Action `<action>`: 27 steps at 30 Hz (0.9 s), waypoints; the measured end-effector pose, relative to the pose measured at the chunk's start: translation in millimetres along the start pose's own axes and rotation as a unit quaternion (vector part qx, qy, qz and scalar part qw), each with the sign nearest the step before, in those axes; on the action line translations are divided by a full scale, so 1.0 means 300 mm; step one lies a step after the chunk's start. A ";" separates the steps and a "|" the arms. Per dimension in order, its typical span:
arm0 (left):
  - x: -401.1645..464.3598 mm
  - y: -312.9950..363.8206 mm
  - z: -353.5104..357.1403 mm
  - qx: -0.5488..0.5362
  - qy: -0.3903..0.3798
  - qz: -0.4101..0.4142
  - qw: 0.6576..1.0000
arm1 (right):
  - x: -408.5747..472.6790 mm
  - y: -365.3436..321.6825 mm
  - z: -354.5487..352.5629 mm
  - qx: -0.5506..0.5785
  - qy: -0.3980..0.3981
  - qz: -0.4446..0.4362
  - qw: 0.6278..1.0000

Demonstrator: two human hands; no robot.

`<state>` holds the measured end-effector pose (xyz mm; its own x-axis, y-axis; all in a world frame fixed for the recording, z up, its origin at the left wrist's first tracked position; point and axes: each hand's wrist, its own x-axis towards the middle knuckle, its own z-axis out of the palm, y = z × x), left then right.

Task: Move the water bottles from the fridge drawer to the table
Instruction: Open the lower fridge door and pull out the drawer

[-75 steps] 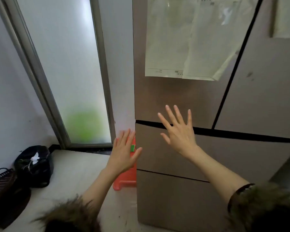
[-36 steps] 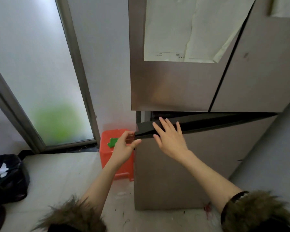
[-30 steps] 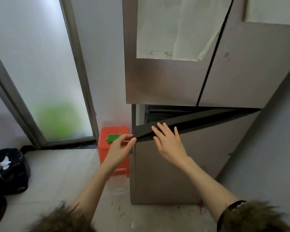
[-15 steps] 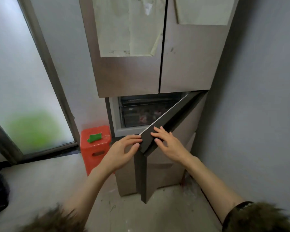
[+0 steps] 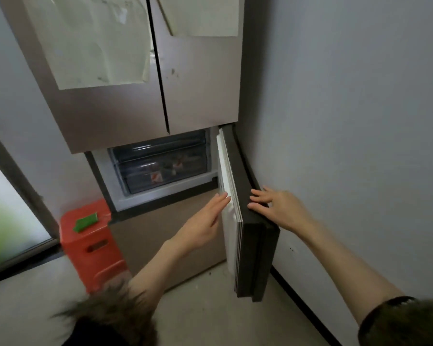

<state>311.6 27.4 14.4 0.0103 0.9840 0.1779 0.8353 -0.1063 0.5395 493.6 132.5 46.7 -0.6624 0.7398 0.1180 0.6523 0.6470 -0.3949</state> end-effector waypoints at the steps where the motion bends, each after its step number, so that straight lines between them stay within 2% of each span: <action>1: 0.037 0.028 0.028 0.012 -0.025 0.011 1.000 | -0.018 0.043 -0.022 -0.008 0.004 0.010 1.000; 5: 0.185 0.147 0.160 0.061 -0.088 0.051 0.993 | -0.068 0.222 -0.101 -0.026 0.013 0.051 0.998; 10: 0.366 0.259 0.317 0.126 -0.105 0.083 0.983 | -0.091 0.432 -0.195 -0.105 0.050 0.076 0.990; 14: 0.521 0.368 0.416 0.120 -0.120 0.076 0.983 | -0.074 0.562 -0.244 -0.158 0.081 0.108 0.978; 17: 0.627 0.430 0.489 0.101 -0.137 0.064 0.983 | -0.058 0.648 -0.271 -0.211 0.078 0.123 0.967; 22: 0.749 0.498 0.539 0.134 -0.153 0.052 0.978 | -0.046 0.765 -0.287 -0.178 0.030 0.186 0.966; 27: 0.779 0.438 0.510 0.178 -0.153 0.052 0.971 | -0.009 0.802 -0.286 -0.224 0.002 0.235 0.946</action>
<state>507.9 265.3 0.8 0.2230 0.9726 -0.0659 0.9571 -0.2057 0.2039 683.9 302.1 29.6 -0.2594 0.9653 0.0294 0.9657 0.2589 0.0219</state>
